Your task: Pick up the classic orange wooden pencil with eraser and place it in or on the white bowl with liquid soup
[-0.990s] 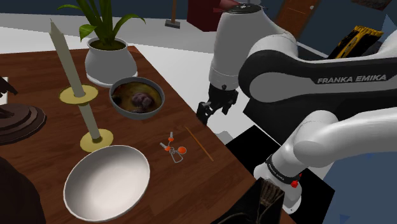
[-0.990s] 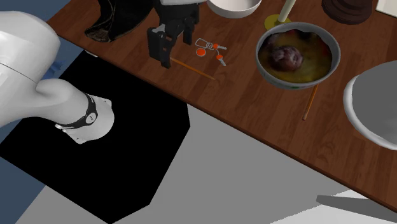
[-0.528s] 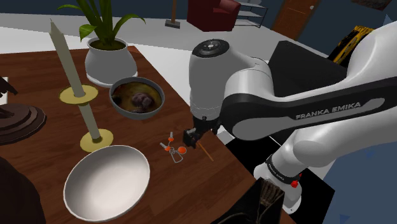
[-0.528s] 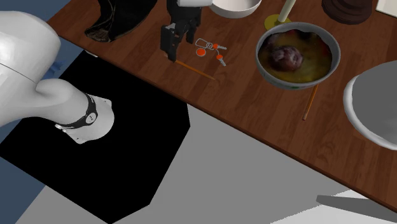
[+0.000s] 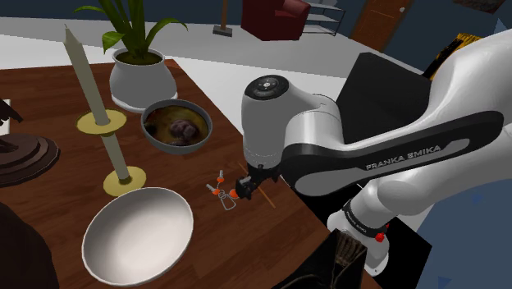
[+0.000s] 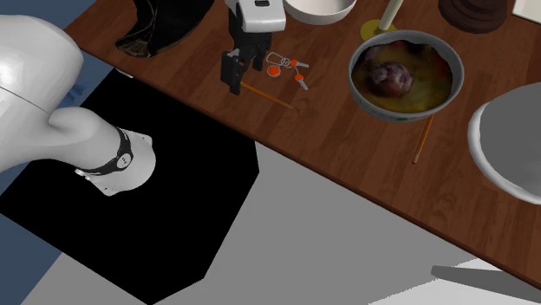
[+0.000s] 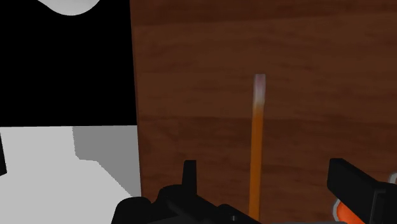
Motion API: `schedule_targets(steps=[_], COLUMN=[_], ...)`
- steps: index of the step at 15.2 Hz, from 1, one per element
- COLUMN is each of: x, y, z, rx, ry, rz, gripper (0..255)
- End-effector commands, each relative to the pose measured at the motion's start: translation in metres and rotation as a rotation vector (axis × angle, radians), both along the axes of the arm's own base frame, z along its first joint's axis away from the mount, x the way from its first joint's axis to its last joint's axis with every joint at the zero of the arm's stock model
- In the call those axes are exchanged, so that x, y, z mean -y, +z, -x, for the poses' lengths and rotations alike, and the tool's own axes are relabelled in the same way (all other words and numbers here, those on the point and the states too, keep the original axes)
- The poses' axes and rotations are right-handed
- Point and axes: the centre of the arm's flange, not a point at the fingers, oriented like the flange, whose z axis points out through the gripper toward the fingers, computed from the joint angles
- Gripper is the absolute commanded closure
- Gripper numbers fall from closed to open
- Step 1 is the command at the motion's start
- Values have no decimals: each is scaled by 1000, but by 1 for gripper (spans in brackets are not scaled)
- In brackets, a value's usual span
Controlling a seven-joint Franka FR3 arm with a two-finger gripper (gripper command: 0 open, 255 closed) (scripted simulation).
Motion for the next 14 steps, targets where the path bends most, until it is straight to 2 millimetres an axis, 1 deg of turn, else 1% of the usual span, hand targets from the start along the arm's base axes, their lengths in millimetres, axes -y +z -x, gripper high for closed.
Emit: schedule_targets(steps=[1,7,8,14], x=[0,0,0,0], y=[-2,-2,-2,-2], z=[0,0,0,0], rx=[0,0,0,0], ry=[0,0,0,0], rz=[0,0,0,0], gripper=[0,0,255,255])
